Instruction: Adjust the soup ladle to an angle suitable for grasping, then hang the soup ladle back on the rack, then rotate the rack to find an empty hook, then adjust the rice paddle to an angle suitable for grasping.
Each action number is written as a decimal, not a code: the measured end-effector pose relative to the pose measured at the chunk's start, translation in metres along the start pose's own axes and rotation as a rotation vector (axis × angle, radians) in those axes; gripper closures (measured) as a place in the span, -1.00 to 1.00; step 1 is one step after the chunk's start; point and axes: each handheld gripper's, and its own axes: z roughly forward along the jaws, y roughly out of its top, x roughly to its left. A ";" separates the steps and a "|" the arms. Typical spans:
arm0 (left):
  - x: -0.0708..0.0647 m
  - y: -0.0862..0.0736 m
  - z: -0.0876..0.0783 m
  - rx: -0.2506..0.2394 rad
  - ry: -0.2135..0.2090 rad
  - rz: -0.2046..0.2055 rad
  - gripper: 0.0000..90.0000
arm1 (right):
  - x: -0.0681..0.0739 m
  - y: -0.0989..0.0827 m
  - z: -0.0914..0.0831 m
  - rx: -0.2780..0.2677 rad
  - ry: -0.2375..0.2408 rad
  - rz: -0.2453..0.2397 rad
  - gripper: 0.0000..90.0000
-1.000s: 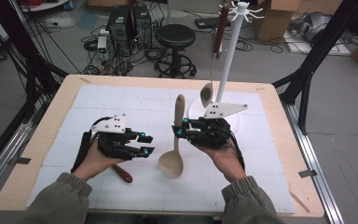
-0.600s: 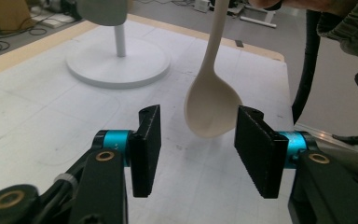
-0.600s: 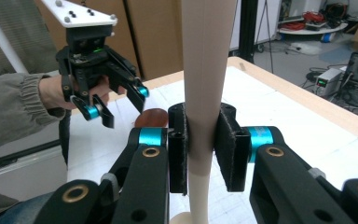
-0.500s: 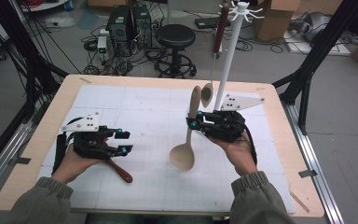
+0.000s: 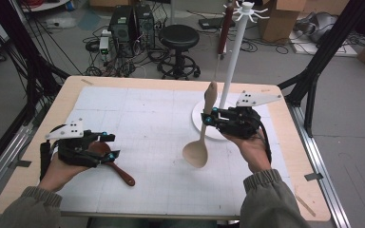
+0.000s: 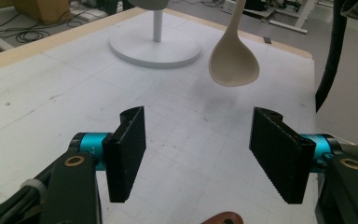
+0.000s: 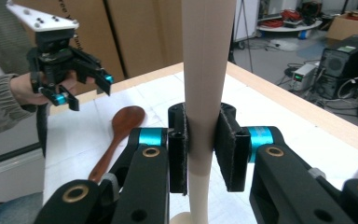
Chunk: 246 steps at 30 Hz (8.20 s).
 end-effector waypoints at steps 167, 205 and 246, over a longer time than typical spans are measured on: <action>0.016 -0.009 -0.009 -0.010 0.048 -0.033 -0.42 | -0.080 0.168 -0.072 -0.115 -0.290 -0.033 0.99; 0.011 -0.009 -0.007 0.021 0.055 -0.007 -0.36 | -0.027 0.088 -0.030 -0.074 -0.091 -0.005 0.18; 0.011 -0.050 0.014 0.348 -0.031 0.116 0.98 | 0.002 -0.056 -0.030 -0.029 -0.041 0.117 -0.37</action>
